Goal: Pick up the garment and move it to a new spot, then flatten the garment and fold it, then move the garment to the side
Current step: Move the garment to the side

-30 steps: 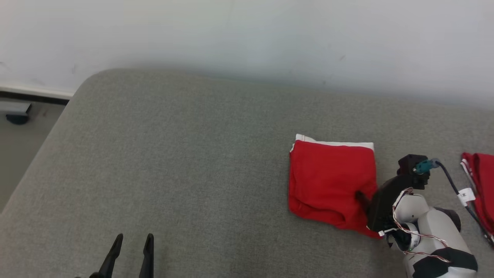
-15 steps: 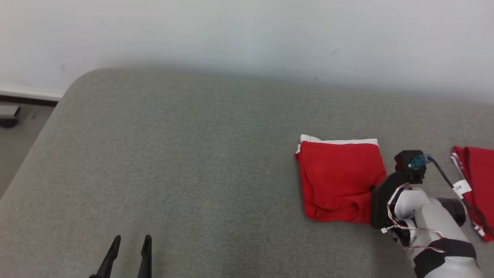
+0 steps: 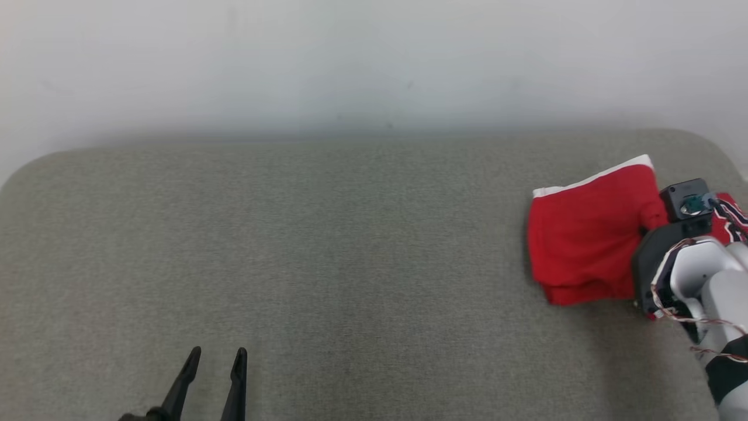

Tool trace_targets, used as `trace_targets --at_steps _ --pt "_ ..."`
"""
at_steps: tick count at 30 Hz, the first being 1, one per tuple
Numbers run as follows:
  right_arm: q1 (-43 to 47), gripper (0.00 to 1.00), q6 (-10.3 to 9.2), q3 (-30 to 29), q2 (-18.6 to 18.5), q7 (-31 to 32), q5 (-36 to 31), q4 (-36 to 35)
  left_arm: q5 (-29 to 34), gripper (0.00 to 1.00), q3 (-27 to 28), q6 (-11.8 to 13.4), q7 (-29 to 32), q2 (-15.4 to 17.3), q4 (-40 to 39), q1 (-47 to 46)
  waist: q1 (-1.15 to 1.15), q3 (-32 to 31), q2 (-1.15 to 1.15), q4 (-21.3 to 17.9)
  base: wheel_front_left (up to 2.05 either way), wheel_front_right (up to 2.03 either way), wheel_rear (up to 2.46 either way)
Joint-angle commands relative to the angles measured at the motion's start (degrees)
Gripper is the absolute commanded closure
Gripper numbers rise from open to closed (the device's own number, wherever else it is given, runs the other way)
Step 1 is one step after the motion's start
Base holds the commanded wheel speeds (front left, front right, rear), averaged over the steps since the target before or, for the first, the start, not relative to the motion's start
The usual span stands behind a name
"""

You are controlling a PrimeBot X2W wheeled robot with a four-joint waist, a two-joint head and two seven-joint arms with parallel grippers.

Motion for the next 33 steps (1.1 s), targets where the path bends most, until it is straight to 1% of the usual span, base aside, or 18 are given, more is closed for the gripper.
trace_targets --at_steps 1,7,12,14,16,19,20,21,22,26,29,30,31,32,33 --pt "-0.90 1.00 -0.13 0.00 -0.77 -0.37 -0.23 -0.20 -0.11 0.00 -0.06 -0.27 0.16 0.53 -0.19 -1.05 0.00 1.70 0.00 -2.21 0.00 0.00 0.00" --pt "-2.99 1.00 -0.13 0.66 -5.18 -1.76 -1.96 0.68 -0.63 0.00 -0.80 -0.76 1.92 3.41 -1.49 -3.25 0.00 5.52 0.00 -3.12 0.00 0.00 0.00" --pt "-4.36 1.00 -0.13 -1.15 -7.72 -2.92 -3.75 2.95 -0.95 0.00 -1.37 -0.82 2.61 5.07 -2.72 -4.72 0.00 8.48 0.00 -3.14 0.00 0.00 0.00" --pt "-4.49 1.00 -0.13 -2.66 -7.92 -3.30 -4.72 3.75 -1.06 0.00 -1.64 -0.87 2.82 5.59 -3.02 -5.22 0.00 9.58 0.00 -3.03 0.00 0.00 0.00" --pt "-3.97 1.00 -0.13 -7.47 -7.61 -5.65 -6.53 5.22 -1.01 0.00 -2.37 -1.01 3.02 6.39 -3.49 -6.27 0.00 11.35 0.00 -2.52 0.00 0.00 0.00" --pt "-3.97 1.00 -0.13 -10.45 -7.19 -8.38 -8.98 5.84 -1.10 0.00 -2.52 -1.06 2.94 6.98 -3.43 -6.92 0.00 12.17 0.00 -2.21 0.00 0.00 0.00" --pt "-4.10 0.86 -0.13 -11.33 -6.94 -9.75 -9.89 5.78 -1.04 0.00 -2.65 -1.07 2.87 6.98 -3.33 -6.97 0.00 12.33 0.00 -2.12 0.00 0.00 0.00" --pt "-3.97 0.56 -0.13 -11.43 -6.57 -10.93 -10.84 5.77 -0.96 0.00 -2.75 -1.06 2.78 7.02 -3.16 -7.09 0.00 12.38 0.00 -2.04 0.00 0.00 0.00" --pt "-4.05 0.00 -0.13 -12.50 -6.27 -11.59 -11.52 6.07 -0.70 0.00 -2.68 -0.92 2.48 7.10 -3.13 -7.28 0.00 12.37 0.00 -1.99 0.00 0.00 0.00" --pt "-3.43 0.00 -0.13 -16.16 -4.16 -13.47 -13.17 6.97 0.52 0.00 -2.96 -0.53 1.32 7.18 -2.57 -7.81 0.00 11.16 0.00 -2.00 0.00 0.00 0.00" --pt "-2.33 0.00 -0.13 -17.49 -1.46 -15.59 -12.98 5.49 1.29 0.00 -3.61 -0.61 0.35 6.88 -2.06 -7.53 0.00 9.21 0.00 -2.31 0.00 0.00 0.00" --pt "-2.33 0.00 -0.13 -17.49 -1.46 -15.59 -12.98 5.49 1.29 0.00 -3.61 -0.61 0.35 6.88 -2.06 -7.53 0.00 9.21 0.00 -2.31 0.00 0.00 0.00" --pt "-1.33 0.00 -0.13 -17.70 0.60 -17.34 -11.70 3.07 1.67 0.00 -3.65 -0.50 -0.18 6.50 -1.86 -7.10 0.00 7.55 0.00 -2.47 0.00 0.00 0.00" --pt "-1.33 0.00 -0.13 -17.70 0.60 -17.34 -11.70 3.07 1.67 0.00 -3.65 -0.50 -0.18 6.50 -1.86 -7.10 0.00 7.55 0.00 -2.47 0.00 0.00 0.00" --pt "-0.48 0.00 -0.13 -17.44 1.93 -18.36 -10.43 1.35 1.85 0.00 -3.51 -0.39 -0.39 6.35 -1.80 -6.81 0.00 6.59 0.00 -2.57 0.00 0.00 0.00"
